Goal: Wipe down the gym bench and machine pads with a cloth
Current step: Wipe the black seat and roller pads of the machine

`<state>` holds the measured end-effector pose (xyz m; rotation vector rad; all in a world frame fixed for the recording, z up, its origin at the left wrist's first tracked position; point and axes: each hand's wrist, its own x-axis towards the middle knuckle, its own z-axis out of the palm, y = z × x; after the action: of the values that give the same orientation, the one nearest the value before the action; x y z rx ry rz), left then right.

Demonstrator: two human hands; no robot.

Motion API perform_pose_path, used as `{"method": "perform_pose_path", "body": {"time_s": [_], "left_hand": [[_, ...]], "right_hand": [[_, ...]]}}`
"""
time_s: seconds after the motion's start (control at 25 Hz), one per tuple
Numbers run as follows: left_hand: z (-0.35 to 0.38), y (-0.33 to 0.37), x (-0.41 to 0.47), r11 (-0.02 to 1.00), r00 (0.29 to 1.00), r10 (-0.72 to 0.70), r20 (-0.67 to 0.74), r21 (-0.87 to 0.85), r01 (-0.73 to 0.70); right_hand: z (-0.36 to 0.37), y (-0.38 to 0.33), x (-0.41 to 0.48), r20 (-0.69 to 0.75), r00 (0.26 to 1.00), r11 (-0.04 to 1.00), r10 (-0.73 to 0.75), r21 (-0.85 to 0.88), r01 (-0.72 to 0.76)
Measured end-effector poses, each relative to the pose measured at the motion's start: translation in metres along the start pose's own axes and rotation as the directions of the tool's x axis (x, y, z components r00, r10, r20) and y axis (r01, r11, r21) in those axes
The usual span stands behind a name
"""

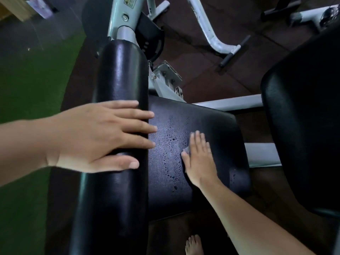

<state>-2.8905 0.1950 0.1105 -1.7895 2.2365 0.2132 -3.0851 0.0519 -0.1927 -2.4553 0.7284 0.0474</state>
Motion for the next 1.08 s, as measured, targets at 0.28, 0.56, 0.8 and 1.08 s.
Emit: {"method": "perform_pose_path", "body": {"time_s": [0.28,0.56,0.8,1.08], "left_hand": [[0.001,-0.036,0.022,0.994,0.995,0.091,-0.030,-0.050,-0.092],[0.004,-0.038,0.021,0.986,0.988,0.112,-0.111,-0.108,-0.124],[0.007,-0.040,0.020,0.980,0.983,0.110,-0.144,-0.151,-0.132],[0.005,-0.039,0.021,0.981,0.987,0.093,-0.127,-0.156,-0.113]], "right_hand": [[-0.021,0.125,-0.016,0.010,0.921,0.921,0.390,0.003,-0.391],[0.011,-0.061,-0.007,0.073,0.989,0.992,-0.125,-0.023,0.127],[-0.033,0.110,0.010,0.087,0.990,0.990,0.113,-0.100,-0.104],[-0.015,0.020,0.075,0.044,0.998,0.994,0.043,-0.104,-0.038]]}}
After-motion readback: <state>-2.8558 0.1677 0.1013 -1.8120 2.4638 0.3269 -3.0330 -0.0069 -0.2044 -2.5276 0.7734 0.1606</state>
